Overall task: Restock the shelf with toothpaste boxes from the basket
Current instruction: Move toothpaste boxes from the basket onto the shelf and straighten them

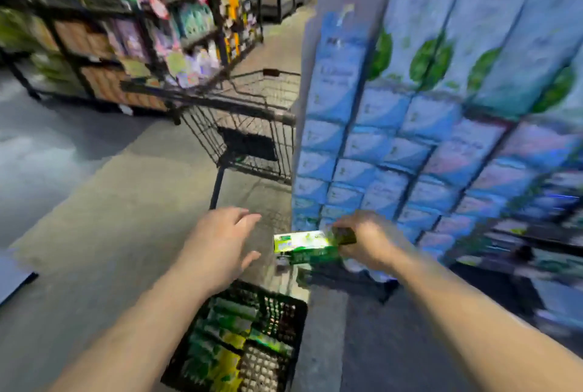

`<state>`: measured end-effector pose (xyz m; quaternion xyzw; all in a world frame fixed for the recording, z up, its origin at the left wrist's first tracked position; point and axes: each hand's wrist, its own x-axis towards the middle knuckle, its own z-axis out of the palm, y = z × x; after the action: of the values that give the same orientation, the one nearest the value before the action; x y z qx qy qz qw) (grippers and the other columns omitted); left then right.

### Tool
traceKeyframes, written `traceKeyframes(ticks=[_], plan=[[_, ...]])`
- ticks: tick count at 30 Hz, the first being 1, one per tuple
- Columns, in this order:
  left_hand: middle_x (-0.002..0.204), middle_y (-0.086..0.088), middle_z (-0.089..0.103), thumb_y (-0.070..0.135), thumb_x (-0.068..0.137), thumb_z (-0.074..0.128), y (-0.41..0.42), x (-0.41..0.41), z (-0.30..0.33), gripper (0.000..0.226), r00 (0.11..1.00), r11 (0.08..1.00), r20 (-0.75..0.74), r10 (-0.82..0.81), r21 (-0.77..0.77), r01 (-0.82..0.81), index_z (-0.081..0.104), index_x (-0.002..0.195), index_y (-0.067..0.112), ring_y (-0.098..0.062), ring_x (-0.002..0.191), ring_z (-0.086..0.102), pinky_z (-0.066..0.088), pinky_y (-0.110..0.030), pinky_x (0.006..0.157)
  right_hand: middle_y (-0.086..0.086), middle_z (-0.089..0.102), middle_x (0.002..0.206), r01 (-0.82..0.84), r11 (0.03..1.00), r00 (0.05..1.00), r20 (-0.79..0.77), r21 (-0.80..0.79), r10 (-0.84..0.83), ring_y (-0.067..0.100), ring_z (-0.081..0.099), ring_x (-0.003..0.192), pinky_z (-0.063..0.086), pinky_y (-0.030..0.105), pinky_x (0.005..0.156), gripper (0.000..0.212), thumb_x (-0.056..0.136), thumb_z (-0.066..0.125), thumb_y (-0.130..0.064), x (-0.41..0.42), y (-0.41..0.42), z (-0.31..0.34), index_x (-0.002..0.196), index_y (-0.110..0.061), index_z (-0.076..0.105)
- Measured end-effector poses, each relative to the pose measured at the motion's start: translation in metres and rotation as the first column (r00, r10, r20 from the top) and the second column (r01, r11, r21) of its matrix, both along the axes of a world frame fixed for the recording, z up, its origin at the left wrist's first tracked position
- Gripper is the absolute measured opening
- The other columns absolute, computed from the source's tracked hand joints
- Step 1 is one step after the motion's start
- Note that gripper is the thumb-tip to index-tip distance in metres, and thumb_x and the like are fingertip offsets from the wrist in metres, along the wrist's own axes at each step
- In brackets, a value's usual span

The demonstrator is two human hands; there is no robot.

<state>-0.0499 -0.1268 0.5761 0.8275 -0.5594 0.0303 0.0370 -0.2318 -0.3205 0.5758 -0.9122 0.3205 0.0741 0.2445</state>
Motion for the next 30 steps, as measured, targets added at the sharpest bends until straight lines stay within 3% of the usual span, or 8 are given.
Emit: traceKeyframes(ticks=[3,7,10,12,19,24,30], plan=[[0.097,-0.006,0.069,0.039,0.040,0.091,-0.046,-0.042,0.081,0.071,0.974,0.980,0.129,-0.188,-0.048,0.195,0.069,0.103,0.017,-0.028,0.083,0.068,0.057,-0.035,0.069,0.004,0.060,0.113,0.076,0.965,0.996,-0.029,-0.249,-0.086,0.027,0.058,0.108,0.048,0.032,0.080,0.034,0.082,0.066,-0.040,-0.077,-0.021,0.083,0.115,-0.033,0.060],[0.097,-0.006,0.069,0.041,0.046,0.088,-0.108,-0.128,0.156,0.066,0.902,0.915,0.213,-0.375,-0.069,0.397,0.067,0.103,0.015,-0.031,0.086,0.067,0.057,-0.040,0.071,0.002,0.056,0.119,0.234,0.881,0.965,-0.014,-0.411,-0.262,0.026,0.052,0.116,0.046,0.035,0.089,0.041,0.083,0.068,-0.042,-0.196,-0.051,0.162,0.122,-0.037,0.056],[0.104,-0.004,0.068,0.043,0.049,0.087,-0.153,-0.201,0.185,0.067,0.862,0.864,0.239,-0.446,-0.138,0.485,0.064,0.107,0.019,-0.030,0.091,0.066,0.056,-0.042,0.072,-0.001,0.054,0.128,0.372,0.838,0.921,0.045,-0.399,-0.388,0.023,0.050,0.119,0.047,0.038,0.093,0.047,0.085,0.067,-0.040,-0.291,-0.067,0.204,0.130,-0.036,0.053],[0.108,-0.004,0.066,0.042,0.055,0.085,-0.186,-0.256,0.197,0.065,0.821,0.807,0.241,-0.518,-0.182,0.562,0.063,0.112,0.019,-0.031,0.097,0.064,0.054,-0.043,0.080,-0.005,0.055,0.134,0.448,0.807,0.888,0.085,-0.385,-0.453,0.020,0.052,0.119,0.048,0.036,0.095,0.049,0.086,0.067,-0.039,-0.356,-0.077,0.223,0.132,-0.033,0.053],[0.128,-0.001,0.058,0.046,0.077,0.071,-0.271,-0.442,0.239,0.065,0.720,0.667,0.278,-0.636,-0.271,0.694,0.051,0.133,0.018,-0.024,0.118,0.054,0.043,-0.038,0.098,-0.004,0.061,0.127,0.581,0.707,0.803,0.145,-0.403,-0.578,0.018,0.058,0.110,0.049,0.031,0.089,0.051,0.084,0.068,-0.041,-0.542,-0.116,0.273,0.132,-0.030,0.054],[0.143,0.006,0.041,0.051,0.087,0.056,-0.323,-0.502,0.260,0.067,0.716,0.666,0.239,-0.656,-0.262,0.698,0.032,0.144,0.025,-0.016,0.132,0.036,0.030,-0.033,0.110,-0.005,0.059,0.131,0.617,0.677,0.781,0.202,-0.402,-0.591,0.018,0.057,0.113,0.046,0.028,0.087,0.050,0.083,0.070,-0.041,-0.605,-0.159,0.299,0.130,-0.032,0.056],[0.146,0.010,0.034,0.051,0.088,0.054,-0.395,-0.513,0.276,0.065,0.751,0.694,0.230,-0.619,-0.287,0.660,0.029,0.144,0.029,-0.014,0.135,0.030,0.023,-0.032,0.113,-0.005,0.057,0.133,0.632,0.648,0.772,0.279,-0.425,-0.571,0.018,0.057,0.114,0.046,0.029,0.087,0.048,0.084,0.068,-0.041,-0.625,-0.233,0.321,0.130,-0.034,0.055]])
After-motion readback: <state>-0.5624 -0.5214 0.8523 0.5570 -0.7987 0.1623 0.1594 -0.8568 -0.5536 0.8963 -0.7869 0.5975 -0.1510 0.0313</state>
